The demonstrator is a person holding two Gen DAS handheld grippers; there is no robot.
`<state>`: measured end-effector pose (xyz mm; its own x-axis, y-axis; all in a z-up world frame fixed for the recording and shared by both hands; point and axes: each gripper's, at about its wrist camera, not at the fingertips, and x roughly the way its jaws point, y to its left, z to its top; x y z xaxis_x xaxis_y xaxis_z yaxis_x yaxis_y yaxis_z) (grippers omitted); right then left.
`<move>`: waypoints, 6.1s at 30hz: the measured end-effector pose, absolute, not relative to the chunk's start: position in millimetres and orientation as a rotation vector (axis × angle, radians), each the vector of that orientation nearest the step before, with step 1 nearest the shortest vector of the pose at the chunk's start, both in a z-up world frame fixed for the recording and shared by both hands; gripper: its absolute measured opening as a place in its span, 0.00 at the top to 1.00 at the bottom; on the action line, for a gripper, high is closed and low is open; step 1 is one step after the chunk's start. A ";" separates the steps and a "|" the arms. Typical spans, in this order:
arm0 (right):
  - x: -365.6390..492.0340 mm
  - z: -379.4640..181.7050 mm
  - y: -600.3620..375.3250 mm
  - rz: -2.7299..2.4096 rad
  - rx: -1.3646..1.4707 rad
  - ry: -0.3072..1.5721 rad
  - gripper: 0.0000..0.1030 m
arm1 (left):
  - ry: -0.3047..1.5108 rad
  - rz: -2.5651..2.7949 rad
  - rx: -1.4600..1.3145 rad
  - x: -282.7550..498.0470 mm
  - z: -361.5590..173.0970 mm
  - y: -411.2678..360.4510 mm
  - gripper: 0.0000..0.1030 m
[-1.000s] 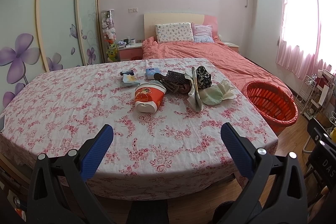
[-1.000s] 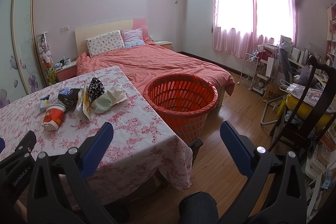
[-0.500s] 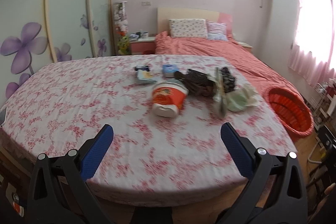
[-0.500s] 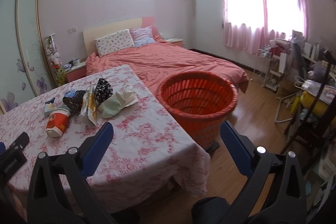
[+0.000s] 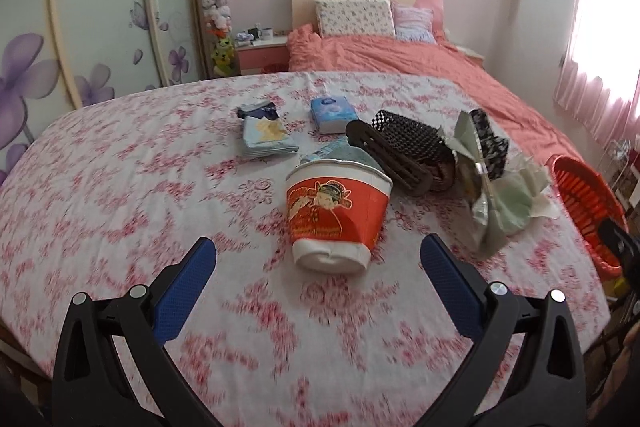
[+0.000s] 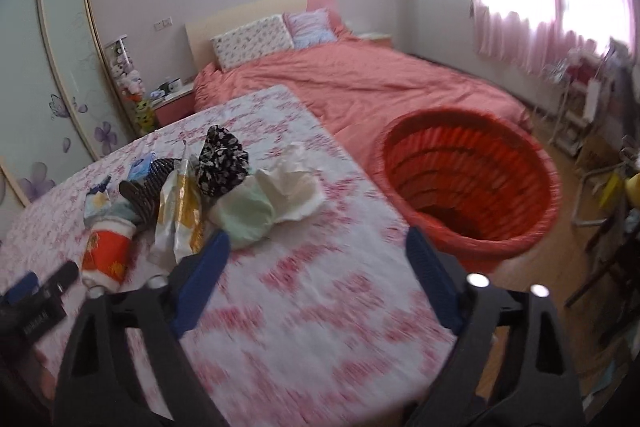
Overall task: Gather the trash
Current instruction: 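Move the left tool to the red paper cup while the right tool reaches the white tissue, then close the left tool on the red cup while the right tool grasps the white tissue, then carry the cup in the left tool and tissue in the right tool over the orange basket, then open the left tool dropping the cup while the right tool drops the tissue into the basket, then grasp the black floral cloth with the right tool while the left tool moves to the snack wrapper, then close the left tool on the silver snack wrapper while the right tool holds the cloth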
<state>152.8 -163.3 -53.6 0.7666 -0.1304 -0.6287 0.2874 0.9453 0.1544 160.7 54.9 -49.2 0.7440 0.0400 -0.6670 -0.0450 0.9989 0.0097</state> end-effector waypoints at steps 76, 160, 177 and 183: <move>161.7 -0.2 -265.5 -0.200 0.303 0.433 0.86 | 0.646 -0.305 0.012 201.6 7.2 -56.7 0.25; 304.7 -99.1 -115.5 0.052 0.191 0.829 0.83 | 0.745 0.019 -0.059 214.2 -43.1 81.7 0.11; 251.1 -57.2 -172.0 -0.017 0.250 0.659 0.91 | 0.768 -0.224 -0.058 208.4 -39.4 0.9 0.13; 233.1 -56.6 -205.2 -0.084 0.269 0.642 0.91 | 0.779 -0.259 -0.023 208.6 -41.8 -29.9 0.15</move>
